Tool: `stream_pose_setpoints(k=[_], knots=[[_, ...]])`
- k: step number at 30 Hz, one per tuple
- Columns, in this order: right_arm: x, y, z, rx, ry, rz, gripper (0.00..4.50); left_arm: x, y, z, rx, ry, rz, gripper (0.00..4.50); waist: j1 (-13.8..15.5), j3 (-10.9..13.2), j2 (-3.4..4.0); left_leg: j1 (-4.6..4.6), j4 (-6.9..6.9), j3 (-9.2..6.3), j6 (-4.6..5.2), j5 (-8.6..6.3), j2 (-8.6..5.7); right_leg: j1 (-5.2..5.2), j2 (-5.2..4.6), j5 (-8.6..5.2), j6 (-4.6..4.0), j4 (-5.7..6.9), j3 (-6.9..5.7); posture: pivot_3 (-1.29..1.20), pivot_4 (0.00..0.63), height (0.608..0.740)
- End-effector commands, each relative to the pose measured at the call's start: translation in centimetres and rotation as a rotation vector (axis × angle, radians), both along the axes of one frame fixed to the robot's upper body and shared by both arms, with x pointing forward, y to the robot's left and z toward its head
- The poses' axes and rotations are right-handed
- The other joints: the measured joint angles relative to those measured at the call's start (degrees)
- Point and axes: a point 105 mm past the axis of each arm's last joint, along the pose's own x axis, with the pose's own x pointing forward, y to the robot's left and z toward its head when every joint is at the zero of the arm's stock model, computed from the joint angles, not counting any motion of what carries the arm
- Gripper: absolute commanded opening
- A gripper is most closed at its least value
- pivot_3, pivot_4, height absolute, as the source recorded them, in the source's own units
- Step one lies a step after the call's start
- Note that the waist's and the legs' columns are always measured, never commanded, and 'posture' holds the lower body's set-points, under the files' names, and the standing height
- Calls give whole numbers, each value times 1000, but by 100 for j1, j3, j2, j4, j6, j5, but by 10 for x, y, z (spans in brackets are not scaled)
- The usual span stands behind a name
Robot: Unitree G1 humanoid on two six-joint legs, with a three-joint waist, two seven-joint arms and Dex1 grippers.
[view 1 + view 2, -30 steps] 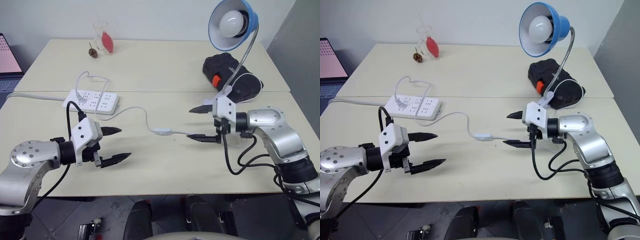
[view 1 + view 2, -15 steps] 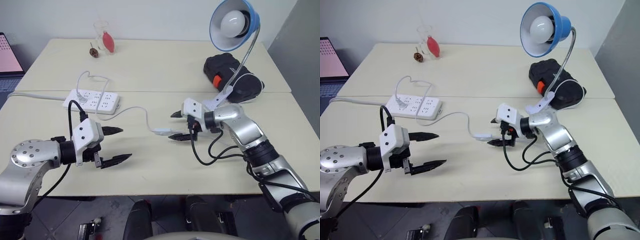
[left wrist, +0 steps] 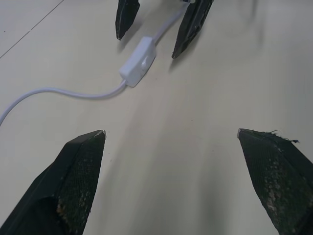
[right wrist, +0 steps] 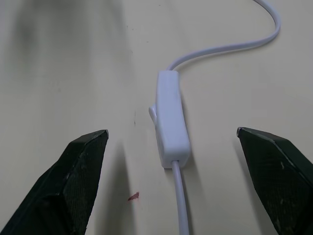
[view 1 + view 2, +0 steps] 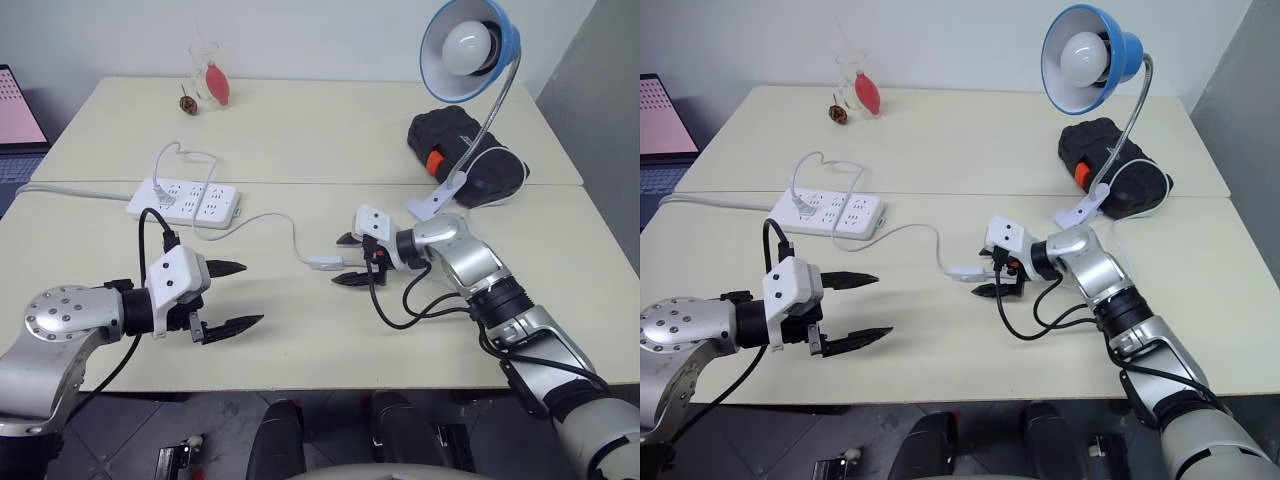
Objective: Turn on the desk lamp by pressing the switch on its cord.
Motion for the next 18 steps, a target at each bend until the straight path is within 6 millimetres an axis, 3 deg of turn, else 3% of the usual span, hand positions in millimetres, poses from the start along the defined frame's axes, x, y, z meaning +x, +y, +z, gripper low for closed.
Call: stream_pose_setpoints(k=[1, 16, 18], knots=[[7, 3, 14, 30, -47, -6, 3964, 0, -2, 5, 15, -33, -22, 4500, 0, 0, 0, 0, 0, 0, 0, 0, 0, 0, 0, 0, 0, 0, 0, 0, 150, 740], [-1, 0, 9, -25, -98, 64, 435, 8, -6, 8, 2, -60, -37, 4500, 0, 0, 0, 0, 0, 0, 0, 0, 0, 0, 0, 0, 1, 0, 0, 0, 150, 740], [-4, -1, 10, -26, -100, 78, 347, 9, -6, 9, -2, -65, -37, 4500, 1, 0, 0, 0, 0, -1, 0, 0, 0, 0, 0, 0, 1, 0, 0, 0, 150, 740]])
